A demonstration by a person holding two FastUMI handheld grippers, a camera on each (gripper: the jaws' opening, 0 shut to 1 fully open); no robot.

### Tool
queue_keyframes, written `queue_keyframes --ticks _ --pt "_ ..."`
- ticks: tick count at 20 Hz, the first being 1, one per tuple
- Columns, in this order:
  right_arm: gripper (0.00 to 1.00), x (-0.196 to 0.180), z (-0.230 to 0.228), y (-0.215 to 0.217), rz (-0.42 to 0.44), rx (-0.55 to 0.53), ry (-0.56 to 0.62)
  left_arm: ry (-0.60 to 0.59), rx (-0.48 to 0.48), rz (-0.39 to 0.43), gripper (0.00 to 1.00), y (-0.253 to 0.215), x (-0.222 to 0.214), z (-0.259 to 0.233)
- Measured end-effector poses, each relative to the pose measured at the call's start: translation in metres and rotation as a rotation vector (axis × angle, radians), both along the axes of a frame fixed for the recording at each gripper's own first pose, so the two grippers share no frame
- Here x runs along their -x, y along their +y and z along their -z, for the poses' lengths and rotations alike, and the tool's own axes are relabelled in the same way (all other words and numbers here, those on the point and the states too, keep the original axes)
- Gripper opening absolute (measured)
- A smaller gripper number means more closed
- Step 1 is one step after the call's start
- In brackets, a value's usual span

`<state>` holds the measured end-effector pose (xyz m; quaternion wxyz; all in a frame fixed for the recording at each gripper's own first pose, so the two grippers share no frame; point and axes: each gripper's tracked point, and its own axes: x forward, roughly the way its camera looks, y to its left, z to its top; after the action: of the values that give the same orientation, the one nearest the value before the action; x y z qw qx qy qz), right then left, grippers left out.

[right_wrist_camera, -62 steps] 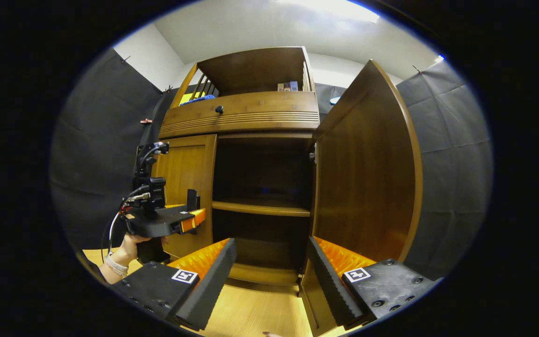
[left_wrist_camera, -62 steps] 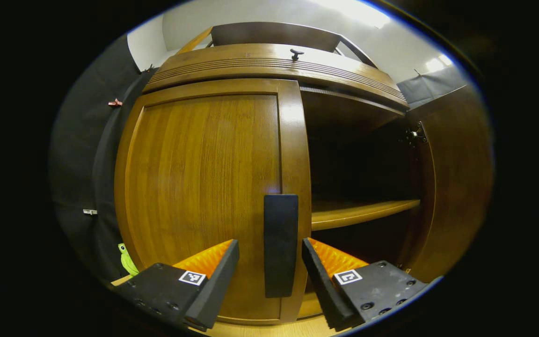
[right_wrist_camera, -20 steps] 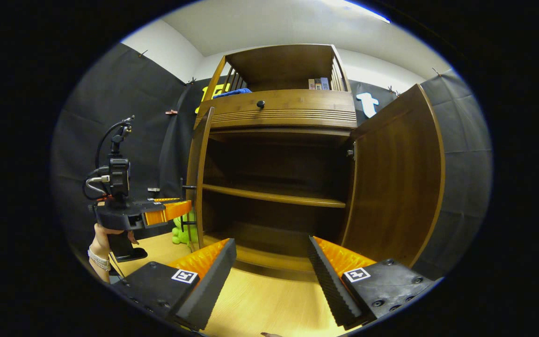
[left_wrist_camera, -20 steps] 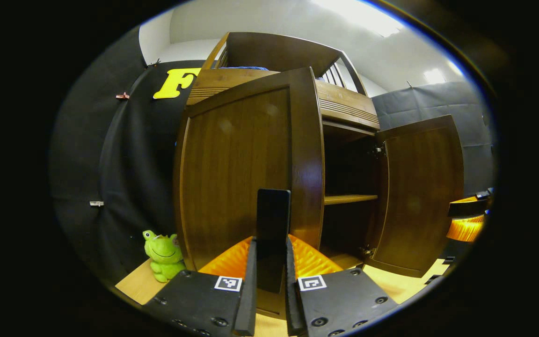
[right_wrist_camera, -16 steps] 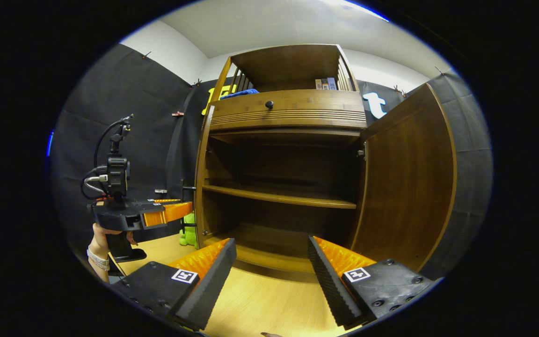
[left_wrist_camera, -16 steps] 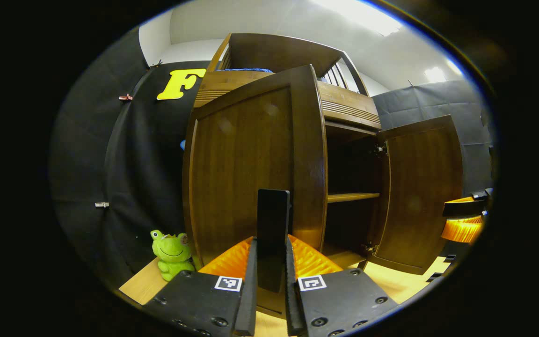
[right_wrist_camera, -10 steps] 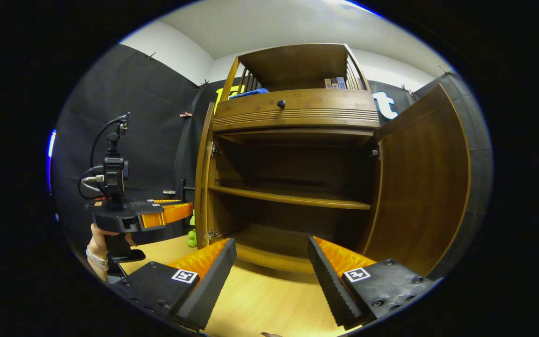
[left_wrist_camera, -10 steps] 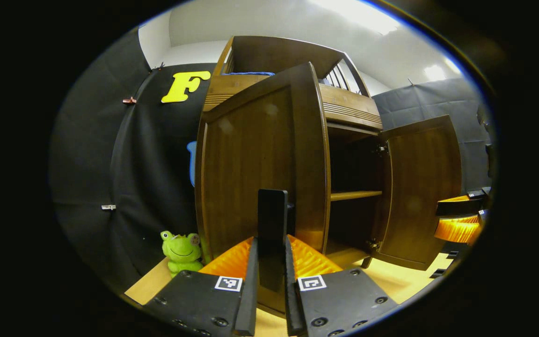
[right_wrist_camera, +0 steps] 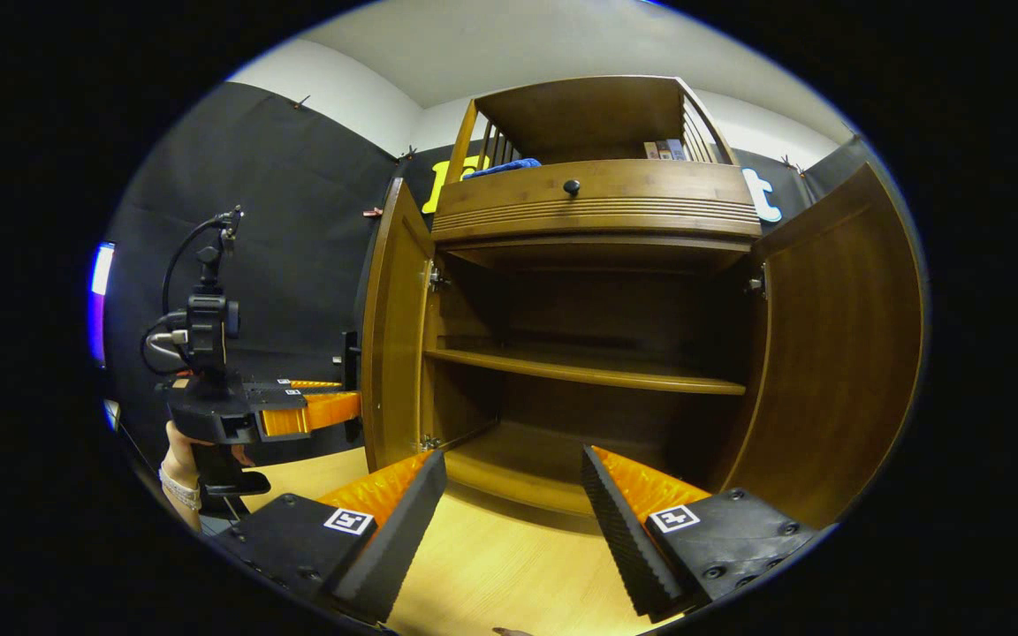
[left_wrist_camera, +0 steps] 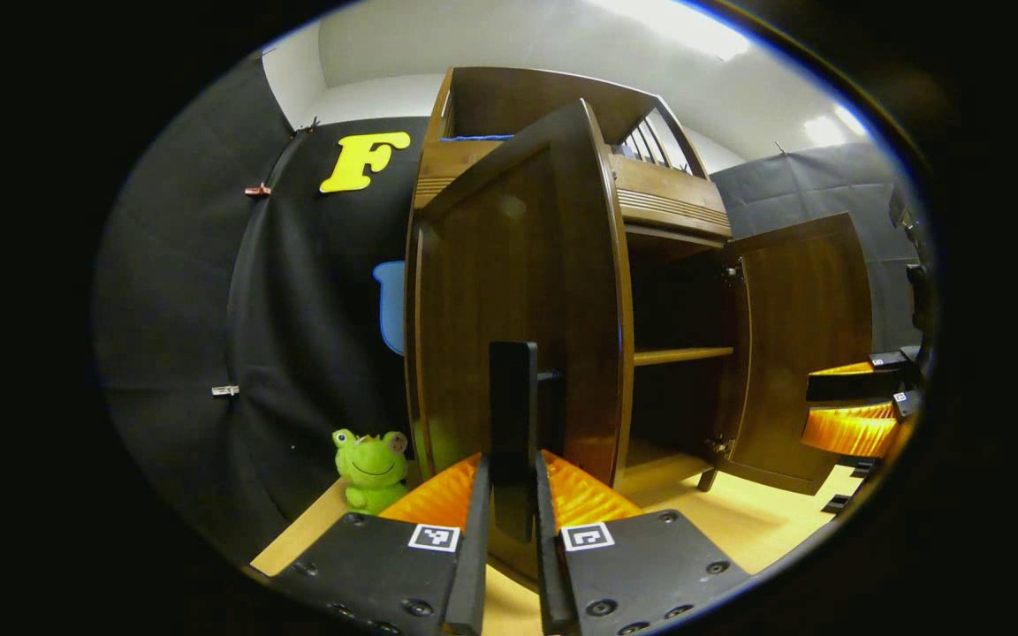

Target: Open the right door of the double-door shoe cabinet with the right hand, and open the left door with the left hand.

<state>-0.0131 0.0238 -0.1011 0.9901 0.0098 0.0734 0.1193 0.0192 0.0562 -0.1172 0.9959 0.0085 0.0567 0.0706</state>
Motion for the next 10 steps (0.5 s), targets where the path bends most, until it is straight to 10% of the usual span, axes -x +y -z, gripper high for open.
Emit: queue_keyframes --ticks 10 --pt "0.97 -0.005 0.009 0.035 -0.057 -0.027 0.01 0.0 0.018 -0.09 0.28 0.043 0.026 -0.001"
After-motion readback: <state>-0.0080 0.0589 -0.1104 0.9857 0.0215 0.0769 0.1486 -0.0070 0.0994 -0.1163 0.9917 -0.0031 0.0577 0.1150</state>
